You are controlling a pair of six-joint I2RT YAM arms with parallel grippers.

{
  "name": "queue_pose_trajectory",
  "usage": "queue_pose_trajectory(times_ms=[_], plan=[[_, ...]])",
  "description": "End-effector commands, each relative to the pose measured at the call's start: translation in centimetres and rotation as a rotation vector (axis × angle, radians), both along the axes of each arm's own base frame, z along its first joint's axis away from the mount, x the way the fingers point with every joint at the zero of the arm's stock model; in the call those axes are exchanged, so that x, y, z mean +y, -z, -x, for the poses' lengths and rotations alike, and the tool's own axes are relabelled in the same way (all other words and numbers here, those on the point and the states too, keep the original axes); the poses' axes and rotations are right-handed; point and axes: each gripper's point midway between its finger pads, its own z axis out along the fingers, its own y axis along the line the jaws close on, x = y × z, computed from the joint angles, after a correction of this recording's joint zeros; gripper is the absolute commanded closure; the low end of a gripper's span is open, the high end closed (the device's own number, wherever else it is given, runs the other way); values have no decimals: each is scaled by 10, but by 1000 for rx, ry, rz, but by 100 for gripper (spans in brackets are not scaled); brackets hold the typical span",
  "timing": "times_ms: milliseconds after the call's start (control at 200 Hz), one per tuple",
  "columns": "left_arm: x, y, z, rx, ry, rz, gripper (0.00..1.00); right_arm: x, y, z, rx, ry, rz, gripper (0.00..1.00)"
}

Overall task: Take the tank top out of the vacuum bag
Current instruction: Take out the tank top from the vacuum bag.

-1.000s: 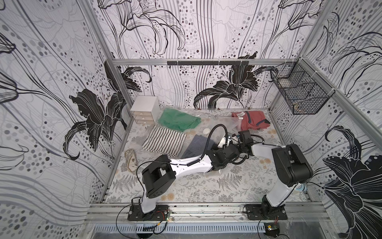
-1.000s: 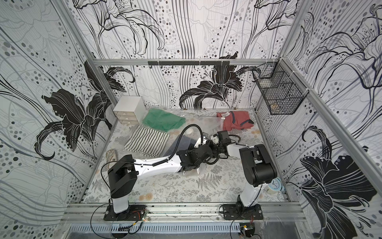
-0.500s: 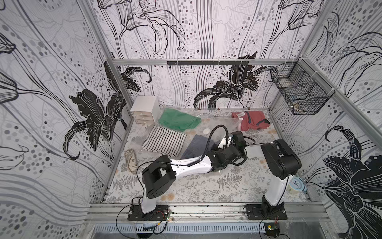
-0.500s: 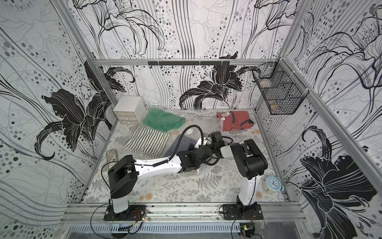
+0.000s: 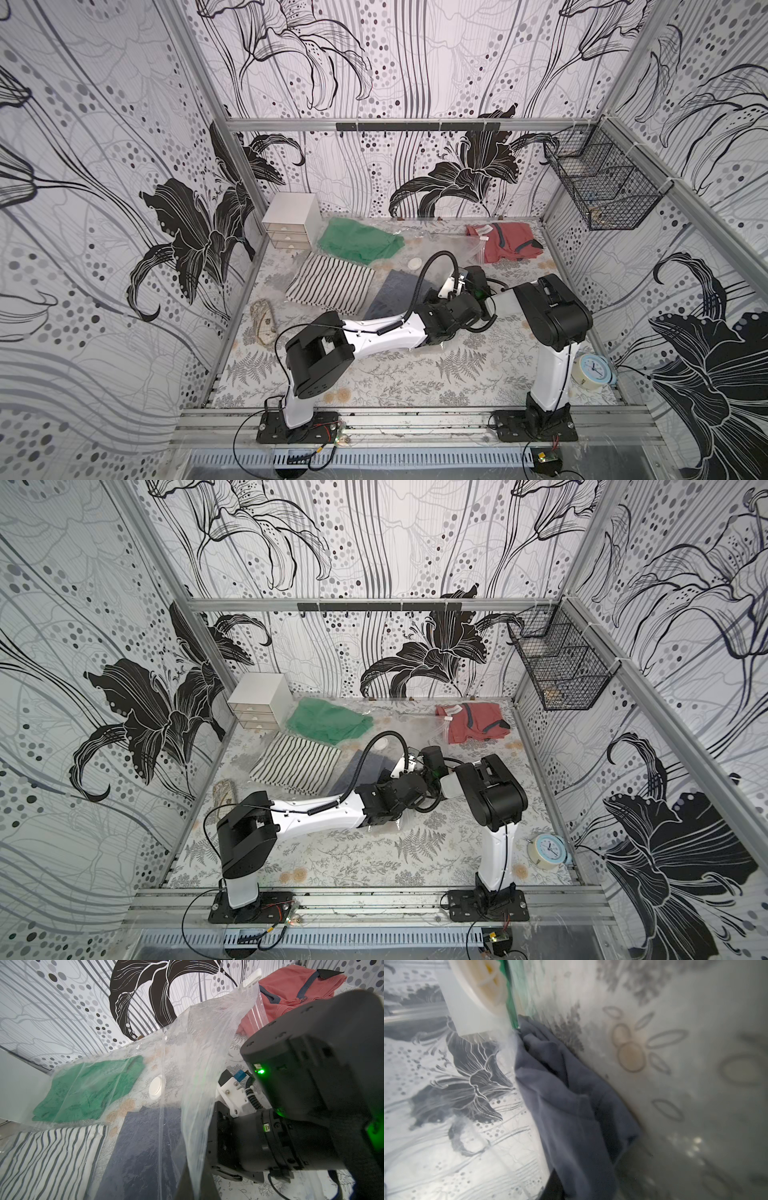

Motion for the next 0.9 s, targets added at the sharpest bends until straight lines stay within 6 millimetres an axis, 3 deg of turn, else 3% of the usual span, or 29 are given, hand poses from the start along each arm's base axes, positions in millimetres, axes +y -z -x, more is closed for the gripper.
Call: queue_pose_trajectory(times_ms=[0, 526, 661, 716, 741, 896], plan=[[1, -17, -1, -48, -21, 42, 100, -2, 0, 1, -10, 18, 17, 100], [8, -7, -5, -9, -57, 23, 100, -17, -22, 14, -65, 23, 81, 100], [13, -6, -8, 2, -69, 28, 100, -36, -33, 21, -68, 61, 87, 100], [15, -5, -9, 5, -74, 27, 100, -50, -33, 24, -58, 82, 110, 100], [15, -5, -9, 6, -75, 28, 100, -55, -45, 25, -85, 93, 113, 100], [17, -3, -11, 12, -79, 31, 100, -94, -59, 35, -90, 141, 190, 100]])
